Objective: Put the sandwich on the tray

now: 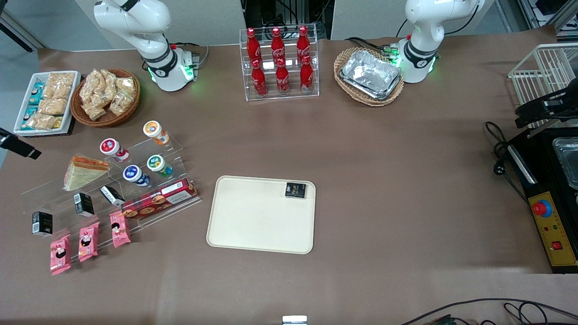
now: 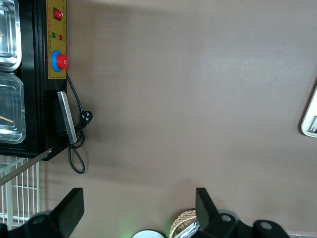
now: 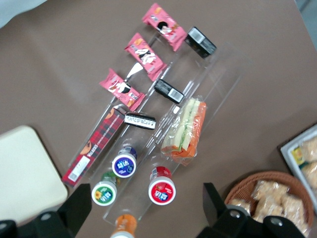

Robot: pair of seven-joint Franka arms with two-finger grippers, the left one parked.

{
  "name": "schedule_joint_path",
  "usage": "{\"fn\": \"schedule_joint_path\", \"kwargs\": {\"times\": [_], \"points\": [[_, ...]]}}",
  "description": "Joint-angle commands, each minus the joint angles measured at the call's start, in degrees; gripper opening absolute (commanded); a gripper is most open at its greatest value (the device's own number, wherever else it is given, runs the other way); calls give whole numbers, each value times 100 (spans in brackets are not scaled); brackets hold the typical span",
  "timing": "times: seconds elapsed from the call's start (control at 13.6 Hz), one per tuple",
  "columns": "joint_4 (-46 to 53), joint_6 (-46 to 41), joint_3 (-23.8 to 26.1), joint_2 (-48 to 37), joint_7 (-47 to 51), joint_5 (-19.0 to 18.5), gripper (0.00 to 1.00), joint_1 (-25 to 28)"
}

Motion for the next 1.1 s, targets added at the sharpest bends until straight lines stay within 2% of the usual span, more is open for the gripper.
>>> {"fn": "schedule_joint_path", "kwargs": {"times": [0.0,0.22,0.44,1.03], "points": [[20,-141,-148,2,1254,-154,100,24],[-198,-265,-176,37,2240,-136,100,33],[-515,6,-211,116,2628,-110,100,24],[-1640,1544,-519,169,2542,-84,100,24]]}}
